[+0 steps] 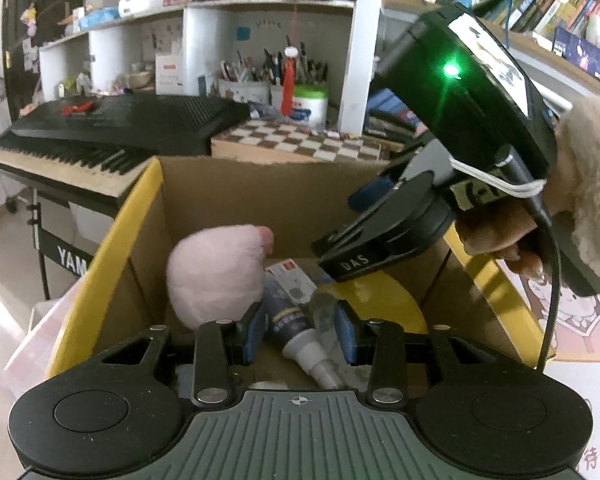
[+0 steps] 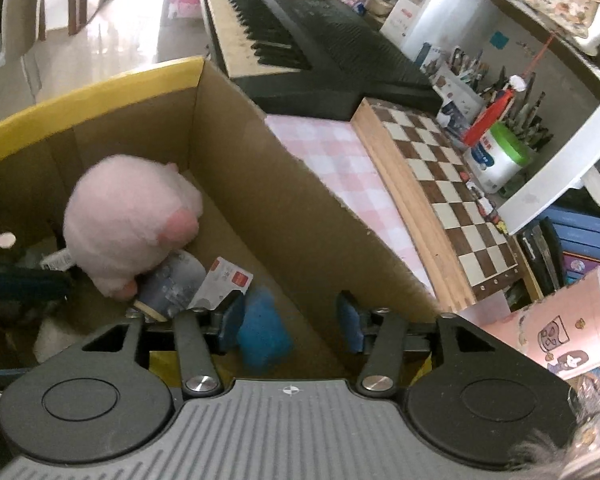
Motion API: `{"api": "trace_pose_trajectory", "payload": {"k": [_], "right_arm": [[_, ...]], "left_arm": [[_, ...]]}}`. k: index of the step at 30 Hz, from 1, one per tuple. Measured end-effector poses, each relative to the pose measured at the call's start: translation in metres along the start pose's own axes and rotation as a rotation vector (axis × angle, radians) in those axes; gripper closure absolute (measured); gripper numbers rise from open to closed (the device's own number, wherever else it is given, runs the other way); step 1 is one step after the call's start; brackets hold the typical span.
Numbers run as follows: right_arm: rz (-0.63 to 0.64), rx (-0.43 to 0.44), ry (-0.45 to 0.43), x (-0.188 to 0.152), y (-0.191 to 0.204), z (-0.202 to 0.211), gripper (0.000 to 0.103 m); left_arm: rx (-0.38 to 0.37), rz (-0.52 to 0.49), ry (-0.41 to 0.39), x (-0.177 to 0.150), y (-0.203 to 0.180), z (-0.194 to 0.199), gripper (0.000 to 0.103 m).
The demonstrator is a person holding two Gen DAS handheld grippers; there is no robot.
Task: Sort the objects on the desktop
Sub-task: 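Lower into the box and open the right tool while the left tool releases the cube, then withdraw both open tools up and back from the yellow box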
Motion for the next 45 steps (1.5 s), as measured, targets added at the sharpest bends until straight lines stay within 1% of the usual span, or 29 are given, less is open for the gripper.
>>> {"api": "trace_pose_trajectory", "payload": {"k": [1,2,5,7,10,17,23,25,30,34,41,43,45], "right_arm": [[-0.008,-0.005,-0.011,0.001,0.0,0.004,0.052],[-0.02,-0.012,-0.026,0.001,-0.001,0.009,0.05],[-0.066,-0.024,-0.072,0.003,-0.003,0.026,0.049],[-0.09,-0.038,-0.103,0.002,-0.005,0.039,0.049],[-0.132,-0.062,-0.148,-0.001,-0.006,0.06,0.048],[-0.274,-0.125,-0.255,-0.019,-0.01,0.112,0.045],[-0.413,-0.199,-0.317,-0.045,-0.01,0.152,0.041],[-0.454,-0.225,-0.328,-0.056,-0.009,0.162,0.041],[-0.577,-0.285,-0.34,-0.087,-0.001,0.183,0.04],[-0.663,-0.344,-0.34,-0.114,0.011,0.199,0.04],[-0.754,-0.451,-0.332,-0.16,0.044,0.224,0.04],[-0.774,-0.475,-0.329,-0.171,0.055,0.23,0.04],[-0.794,-0.496,-0.322,-0.182,0.066,0.236,0.04]], "left_arm": [[0.003,0.003,-0.012,0.001,0.001,0.004,0.056],[0.007,0.008,-0.026,0.002,0.003,0.008,0.054],[0.013,0.019,-0.064,0.006,0.007,0.02,0.05],[0.019,0.026,-0.086,0.008,0.009,0.029,0.045],[0.02,0.038,-0.117,0.009,0.013,0.042,0.039],[0.02,0.051,-0.19,0.013,0.022,0.071,0.032],[0.0,0.053,-0.225,0.009,0.024,0.09,0.028],[-0.008,0.052,-0.235,0.007,0.024,0.096,0.023],[-0.026,0.047,-0.256,-0.002,0.024,0.11,0.018],[-0.048,0.04,-0.265,-0.012,0.023,0.124,0.018],[-0.083,0.006,-0.269,-0.035,0.019,0.147,0.017],[-0.088,-0.008,-0.272,-0.043,0.017,0.154,0.011],[-0.093,-0.018,-0.276,-0.05,0.015,0.161,0.009]]}}
Point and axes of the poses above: each gripper's, at about its wrist camera, not at the fingertips, and z roughly against the way its jaws point, y to its left, x to its top, the point moved 8 cm from there along -z, roughly the way its jaws point, and after that the axes turned 1 degree about x, right-handed, at the moved point
